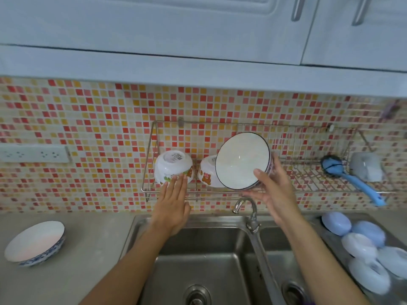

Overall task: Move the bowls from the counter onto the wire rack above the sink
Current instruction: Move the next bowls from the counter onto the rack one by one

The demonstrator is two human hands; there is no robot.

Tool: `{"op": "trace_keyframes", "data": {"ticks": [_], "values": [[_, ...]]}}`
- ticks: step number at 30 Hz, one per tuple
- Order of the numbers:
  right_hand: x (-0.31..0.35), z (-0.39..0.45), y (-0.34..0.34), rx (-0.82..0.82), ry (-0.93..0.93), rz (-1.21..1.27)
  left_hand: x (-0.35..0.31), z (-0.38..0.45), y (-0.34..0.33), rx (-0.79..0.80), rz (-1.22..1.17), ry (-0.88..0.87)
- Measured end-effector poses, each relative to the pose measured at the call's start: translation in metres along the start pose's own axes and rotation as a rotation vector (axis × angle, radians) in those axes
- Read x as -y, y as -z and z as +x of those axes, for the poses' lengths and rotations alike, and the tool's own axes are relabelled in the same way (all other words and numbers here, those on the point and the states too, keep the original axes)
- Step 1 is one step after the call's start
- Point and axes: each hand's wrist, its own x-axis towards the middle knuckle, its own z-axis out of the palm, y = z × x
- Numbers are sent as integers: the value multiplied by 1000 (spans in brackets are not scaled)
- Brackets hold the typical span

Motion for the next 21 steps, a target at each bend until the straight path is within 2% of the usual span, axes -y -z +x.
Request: {"op": "trace_keyframes", "data": {"ticks": [5, 15, 17, 21], "values": [[-5, 42, -8, -59, 276, -421, 0, 2, 4, 34, 4, 5], [-33, 85, -13, -86, 402, -837, -3, 2, 7, -7, -49, 7], [-39, 87, -15, -62, 421, -918, -2, 2, 6, -2, -57, 4], [-51, 97, -12, 55, 569, -1281, -3, 3, 5, -11, -72, 10]]}}
